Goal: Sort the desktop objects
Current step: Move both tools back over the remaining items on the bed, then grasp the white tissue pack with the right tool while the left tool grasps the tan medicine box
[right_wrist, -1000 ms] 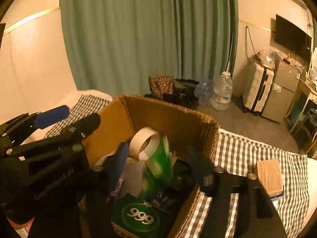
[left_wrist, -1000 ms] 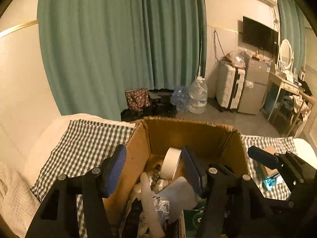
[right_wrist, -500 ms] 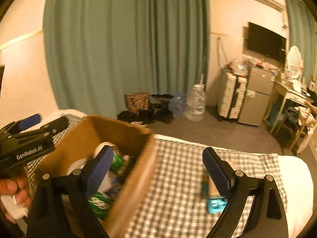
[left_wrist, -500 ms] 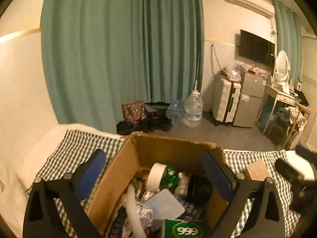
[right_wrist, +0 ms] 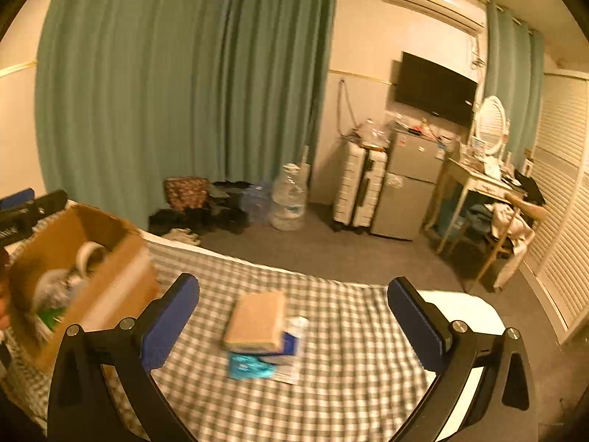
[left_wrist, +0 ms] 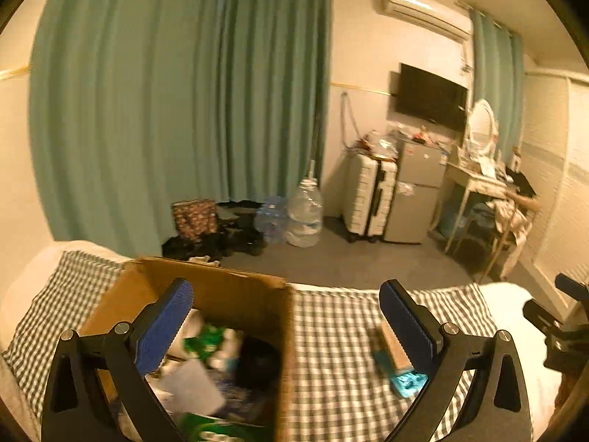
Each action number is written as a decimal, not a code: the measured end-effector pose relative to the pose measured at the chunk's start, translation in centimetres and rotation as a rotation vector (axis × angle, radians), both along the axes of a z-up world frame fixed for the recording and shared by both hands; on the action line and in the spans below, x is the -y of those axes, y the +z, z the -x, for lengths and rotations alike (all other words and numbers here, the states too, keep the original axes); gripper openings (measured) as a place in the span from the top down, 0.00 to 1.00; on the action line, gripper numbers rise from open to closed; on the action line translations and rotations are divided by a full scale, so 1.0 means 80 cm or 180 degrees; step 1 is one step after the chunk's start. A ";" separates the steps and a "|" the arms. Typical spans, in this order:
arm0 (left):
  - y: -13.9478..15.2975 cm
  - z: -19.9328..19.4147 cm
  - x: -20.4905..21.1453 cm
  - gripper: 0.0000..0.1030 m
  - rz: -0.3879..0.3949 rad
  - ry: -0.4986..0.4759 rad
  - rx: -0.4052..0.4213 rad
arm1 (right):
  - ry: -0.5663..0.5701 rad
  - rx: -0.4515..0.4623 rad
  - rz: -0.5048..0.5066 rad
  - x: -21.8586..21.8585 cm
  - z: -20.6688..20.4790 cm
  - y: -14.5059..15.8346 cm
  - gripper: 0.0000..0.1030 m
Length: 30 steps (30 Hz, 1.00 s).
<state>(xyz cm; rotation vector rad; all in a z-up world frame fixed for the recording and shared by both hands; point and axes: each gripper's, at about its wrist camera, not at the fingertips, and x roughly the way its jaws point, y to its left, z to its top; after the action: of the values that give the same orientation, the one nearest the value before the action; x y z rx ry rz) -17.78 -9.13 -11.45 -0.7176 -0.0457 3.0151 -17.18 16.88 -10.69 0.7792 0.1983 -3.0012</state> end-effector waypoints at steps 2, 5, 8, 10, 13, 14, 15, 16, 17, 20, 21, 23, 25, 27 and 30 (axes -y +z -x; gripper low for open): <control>-0.008 0.004 -0.022 0.00 0.0085 -0.0056 0.0011 | -0.0105 0.0052 0.0075 -0.022 0.004 -0.013 0.00; -0.027 0.015 -0.062 0.00 0.0198 -0.0182 0.0081 | -0.0191 0.0197 0.0199 -0.053 0.016 -0.040 0.00; -0.063 0.035 -0.099 0.00 0.0332 -0.0298 0.0265 | -0.0213 0.0350 0.0377 -0.078 0.027 -0.067 0.00; -0.083 0.045 -0.115 0.00 0.0394 -0.0353 0.0371 | -0.0218 0.0405 0.0432 -0.089 0.036 -0.079 0.00; -0.112 0.062 -0.137 0.00 0.0384 -0.0399 0.0544 | -0.0280 0.0468 0.0453 -0.102 0.047 -0.098 0.00; -0.118 0.067 -0.144 0.00 0.0380 -0.0408 0.0580 | -0.0287 0.0474 0.0476 -0.104 0.051 -0.103 0.00; -0.123 0.070 -0.148 0.00 0.0377 -0.0417 0.0599 | -0.0291 0.0482 0.0497 -0.109 0.054 -0.111 0.00; -0.129 0.074 -0.155 0.00 0.0373 -0.0431 0.0619 | -0.0318 0.0520 0.0541 -0.118 0.059 -0.119 0.00; -0.134 0.078 -0.159 0.00 0.0356 -0.0441 0.0637 | -0.0347 0.0573 0.0617 -0.125 0.065 -0.127 0.00; -0.147 0.093 -0.170 0.00 0.0188 -0.0449 0.0739 | -0.0384 0.0644 0.0755 -0.138 0.078 -0.140 0.00; -0.150 0.098 -0.173 0.00 0.0116 -0.0451 0.0776 | -0.0383 0.0643 0.0763 -0.138 0.080 -0.143 0.00; -0.157 0.108 -0.181 0.00 -0.0025 -0.0471 0.0833 | -0.0384 0.0637 0.0753 -0.142 0.088 -0.146 0.00; -0.169 0.112 -0.189 0.00 -0.0019 -0.0529 0.0884 | -0.0383 0.0650 0.0758 -0.145 0.091 -0.150 0.00; -0.185 0.115 -0.201 0.00 0.0194 -0.0506 0.0964 | -0.0402 0.0631 0.0791 -0.150 0.092 -0.154 0.00; -0.196 0.113 -0.200 0.00 0.0150 -0.0547 0.0991 | -0.0421 0.0654 0.0854 -0.152 0.101 -0.164 0.00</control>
<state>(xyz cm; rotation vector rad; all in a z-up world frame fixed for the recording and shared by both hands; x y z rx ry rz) -26.81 6.87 -27.16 -1.1262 0.0734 2.7245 -25.25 29.06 -23.81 1.0953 -0.2659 -2.9466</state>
